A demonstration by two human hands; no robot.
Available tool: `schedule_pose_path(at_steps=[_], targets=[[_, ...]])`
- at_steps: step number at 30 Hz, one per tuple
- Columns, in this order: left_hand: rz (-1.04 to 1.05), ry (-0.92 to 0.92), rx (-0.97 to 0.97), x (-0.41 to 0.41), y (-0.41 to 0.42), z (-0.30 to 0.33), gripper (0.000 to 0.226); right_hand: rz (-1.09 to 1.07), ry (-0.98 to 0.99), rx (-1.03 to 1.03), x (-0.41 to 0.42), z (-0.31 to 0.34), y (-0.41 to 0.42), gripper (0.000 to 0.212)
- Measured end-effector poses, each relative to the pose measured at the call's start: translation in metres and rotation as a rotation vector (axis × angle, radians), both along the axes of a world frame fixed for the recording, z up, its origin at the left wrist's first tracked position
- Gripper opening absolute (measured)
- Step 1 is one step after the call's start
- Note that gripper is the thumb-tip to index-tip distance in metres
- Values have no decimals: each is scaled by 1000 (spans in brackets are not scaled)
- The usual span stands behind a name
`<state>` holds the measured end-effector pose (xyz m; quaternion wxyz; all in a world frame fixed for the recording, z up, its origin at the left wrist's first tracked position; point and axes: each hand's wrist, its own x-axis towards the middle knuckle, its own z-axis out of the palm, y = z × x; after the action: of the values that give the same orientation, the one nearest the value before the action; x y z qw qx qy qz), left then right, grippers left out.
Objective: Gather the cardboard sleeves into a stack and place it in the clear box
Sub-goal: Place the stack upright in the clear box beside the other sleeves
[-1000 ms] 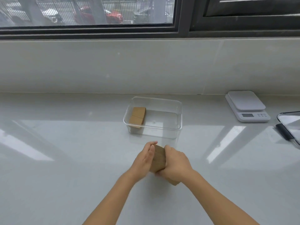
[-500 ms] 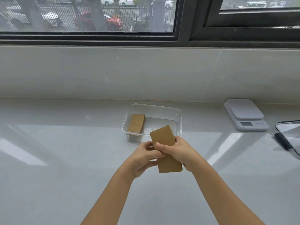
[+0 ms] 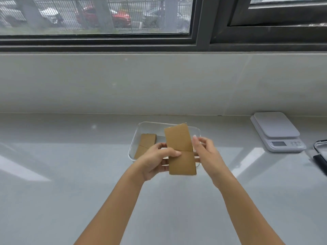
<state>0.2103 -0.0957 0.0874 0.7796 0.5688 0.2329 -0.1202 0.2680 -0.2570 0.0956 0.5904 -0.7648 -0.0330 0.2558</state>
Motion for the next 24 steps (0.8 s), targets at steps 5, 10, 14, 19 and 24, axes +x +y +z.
schedule_pose_path(at_steps=[5,10,14,19,24], targets=[[35,147,41,46,22,-20,63,-109,-188,-389,35,-30,-6,55],[17,276,118,82,23,-49,61,33,-83,-480,56,-58,1,44],[-14,342,166,87,16,-66,78,91,-129,-545,62,-67,5,17],[-76,397,162,68,4,-77,77,164,-139,-634,49,-64,-3,25],[-99,430,129,34,-10,-82,83,225,-78,-671,19,-56,-22,20]])
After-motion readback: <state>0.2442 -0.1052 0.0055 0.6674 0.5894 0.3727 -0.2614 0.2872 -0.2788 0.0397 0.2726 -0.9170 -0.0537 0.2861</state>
